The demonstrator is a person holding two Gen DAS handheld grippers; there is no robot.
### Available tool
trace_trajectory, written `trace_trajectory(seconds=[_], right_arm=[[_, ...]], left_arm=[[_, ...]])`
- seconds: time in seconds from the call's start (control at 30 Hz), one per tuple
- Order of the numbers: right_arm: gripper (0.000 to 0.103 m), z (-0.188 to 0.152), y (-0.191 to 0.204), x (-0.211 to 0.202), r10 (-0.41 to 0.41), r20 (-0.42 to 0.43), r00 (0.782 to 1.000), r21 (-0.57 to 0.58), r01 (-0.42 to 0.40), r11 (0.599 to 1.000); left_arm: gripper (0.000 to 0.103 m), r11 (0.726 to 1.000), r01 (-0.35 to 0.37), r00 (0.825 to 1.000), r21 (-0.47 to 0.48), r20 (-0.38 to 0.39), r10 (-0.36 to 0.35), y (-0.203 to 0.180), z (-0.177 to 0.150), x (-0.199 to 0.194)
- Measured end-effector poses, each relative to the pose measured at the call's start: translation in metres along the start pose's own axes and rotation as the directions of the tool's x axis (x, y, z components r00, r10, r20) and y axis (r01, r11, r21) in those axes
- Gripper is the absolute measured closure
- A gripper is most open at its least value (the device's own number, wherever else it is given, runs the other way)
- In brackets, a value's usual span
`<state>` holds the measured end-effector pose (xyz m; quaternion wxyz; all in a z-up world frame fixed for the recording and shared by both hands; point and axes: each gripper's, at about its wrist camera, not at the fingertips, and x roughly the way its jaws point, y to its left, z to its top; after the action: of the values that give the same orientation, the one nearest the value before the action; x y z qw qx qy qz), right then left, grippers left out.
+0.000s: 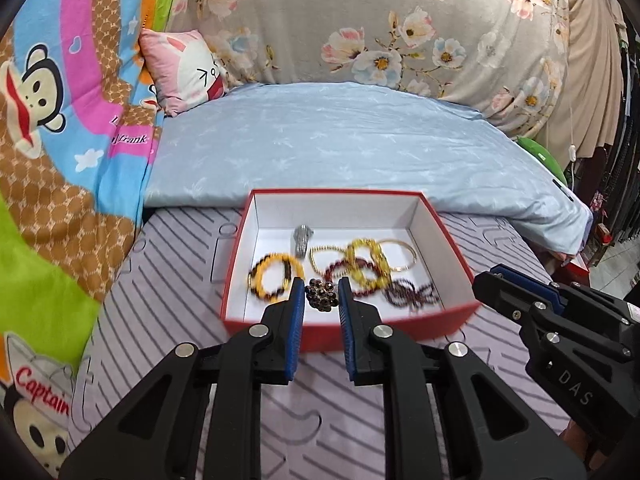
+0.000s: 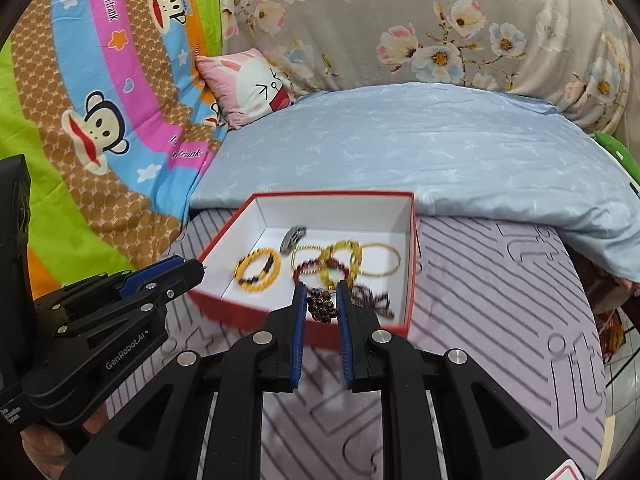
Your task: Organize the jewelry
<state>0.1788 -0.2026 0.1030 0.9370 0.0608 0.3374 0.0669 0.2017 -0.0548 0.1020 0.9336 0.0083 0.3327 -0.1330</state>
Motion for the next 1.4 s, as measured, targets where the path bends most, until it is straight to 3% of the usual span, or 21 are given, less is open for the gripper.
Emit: trace_trajectory(seconds=[0.2,0.5,1.2,1.3,1.33,1.4], right_arm=[[0.088,0.025,-0.007,0.041,-0.006,-0.014,1.0,0.01,0.006,1.0],[0.088,0.027,-0.016,0.088,-0.031,-0.057,0.998,0.007,0.031,0.999],[0.087,0.018,-0.014,0.119,-0.062,-0.09,0.994,-0.003,0.062,0.998],[0.082,0.018,-0.014,0.119,-0.067,-0.087,0.994,0.0,0.067,0.998],[0.08,0.019,-0.013,0.119,-0.068,-0.086,0.994,0.002,0.069,0.998],[0.07,0.019,-0.014,0.116,-0.071,-0.077,0.994,0.007,0.072,0.997]], left_arm=[[0.086,1.0,-0.029,0.999,-0.008,-0.021,0.029,0.005,0.018,0.044],[0.086,0.998,-0.063,0.996,-0.001,-0.06,0.063,0.009,0.025,0.095],[0.085,0.997,-0.081,0.992,0.007,-0.092,0.081,0.008,0.02,0.122],[0.077,0.996,-0.092,0.992,0.006,-0.088,0.092,0.007,0.02,0.119],[0.068,0.995,-0.095,0.992,0.003,-0.085,0.095,0.007,0.02,0.118],[0.062,0.994,-0.108,0.992,0.005,-0.072,0.108,0.007,0.019,0.115]])
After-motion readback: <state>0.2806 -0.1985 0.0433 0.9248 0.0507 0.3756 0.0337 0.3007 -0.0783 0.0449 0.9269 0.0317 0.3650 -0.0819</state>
